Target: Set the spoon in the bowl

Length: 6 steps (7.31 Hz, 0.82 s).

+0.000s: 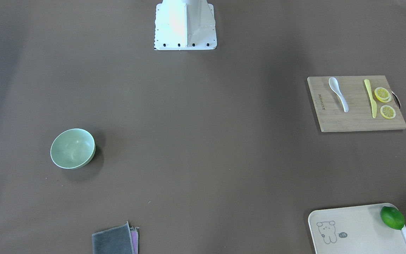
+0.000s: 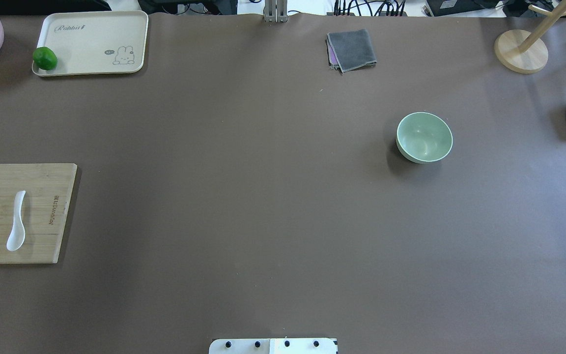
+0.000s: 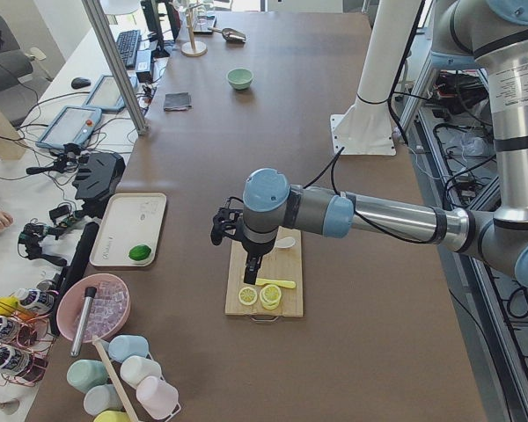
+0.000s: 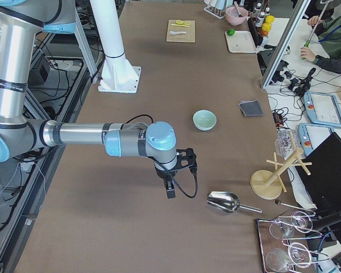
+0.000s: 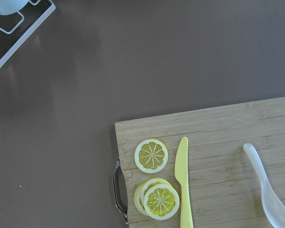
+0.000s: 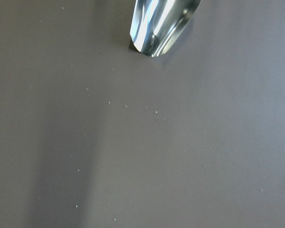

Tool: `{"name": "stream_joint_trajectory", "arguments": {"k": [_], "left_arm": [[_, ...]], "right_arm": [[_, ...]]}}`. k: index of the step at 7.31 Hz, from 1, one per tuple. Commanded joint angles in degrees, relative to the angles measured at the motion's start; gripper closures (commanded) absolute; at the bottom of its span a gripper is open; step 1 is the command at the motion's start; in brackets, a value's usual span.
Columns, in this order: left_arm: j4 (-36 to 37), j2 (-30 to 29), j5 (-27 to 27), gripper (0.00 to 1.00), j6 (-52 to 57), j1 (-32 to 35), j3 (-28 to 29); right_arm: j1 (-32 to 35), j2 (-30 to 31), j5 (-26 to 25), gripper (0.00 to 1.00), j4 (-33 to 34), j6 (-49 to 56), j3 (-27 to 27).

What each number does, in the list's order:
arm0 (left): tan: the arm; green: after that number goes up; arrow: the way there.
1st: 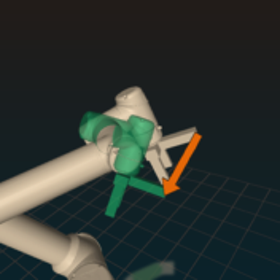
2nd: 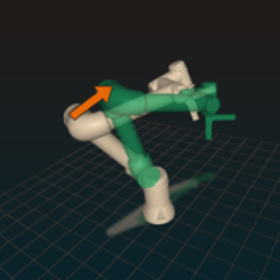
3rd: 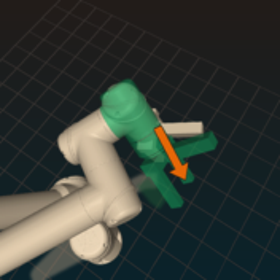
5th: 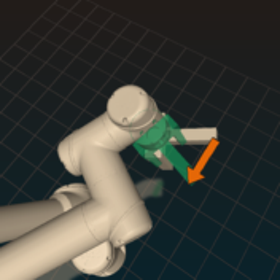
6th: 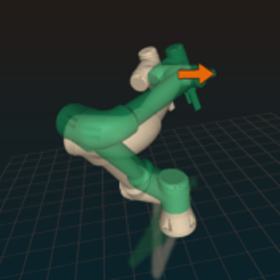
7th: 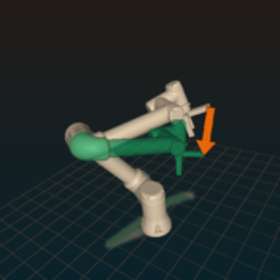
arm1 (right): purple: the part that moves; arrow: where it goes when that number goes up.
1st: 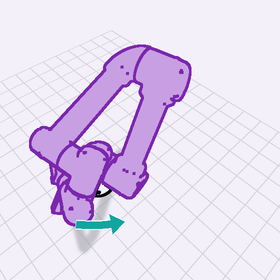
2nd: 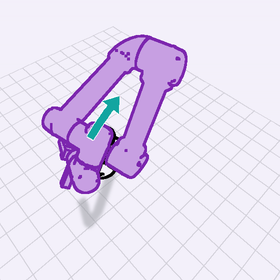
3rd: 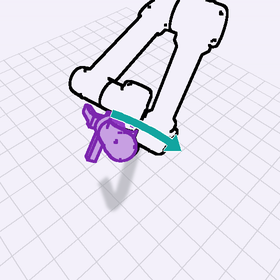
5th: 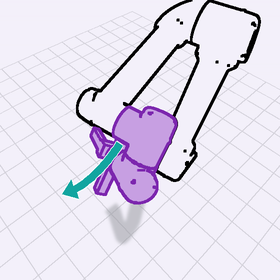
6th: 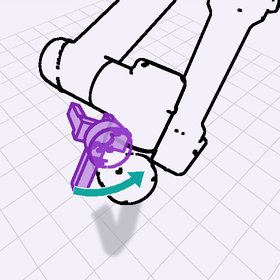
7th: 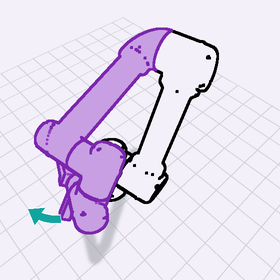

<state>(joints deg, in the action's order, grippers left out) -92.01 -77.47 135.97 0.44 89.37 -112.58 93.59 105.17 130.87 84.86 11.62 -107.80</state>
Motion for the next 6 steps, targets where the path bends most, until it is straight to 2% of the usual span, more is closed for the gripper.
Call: {"name": "stream_joint_trajectory", "arguments": {"k": [1,2,3,4,5,6], "left_arm": [[-0.36,-1.36,-0.01,0.02,0.0,0.19,-0.79],[-2.54,-2.15,0.34,0.02,-0.52,0.19,-0.71],[-8.04,-3.9,0.09,0.02,-0.35,0.1,0.33],[-16.28,-7.22,0.52,0.02,-0.7,0.1,5.48],[-18.1,-8.04,1.04,0.02,-1.23,0.1,7.36],[-19.16,-8.22,4.18,0.02,-2.54,0.01,7.46]], "right_arm": [[0.02,0.12,0.08,0.0,-8.04,-2.04,0.48],[0.02,0.12,-0.27,0.0,-11.09,-2.04,0.23],[0.02,0.12,0.34,0.0,-12.34,-5.78,0.14],[-0.07,-0.66,1.91,0.01,-12.7,-14.69,-0.74],[-1.46,-2.41,4.71,0.01,-12.79,-24.18,-1.27],[-5.65,-2.69,5.0,0.01,-12.88,-26.71,-1.62]]}}
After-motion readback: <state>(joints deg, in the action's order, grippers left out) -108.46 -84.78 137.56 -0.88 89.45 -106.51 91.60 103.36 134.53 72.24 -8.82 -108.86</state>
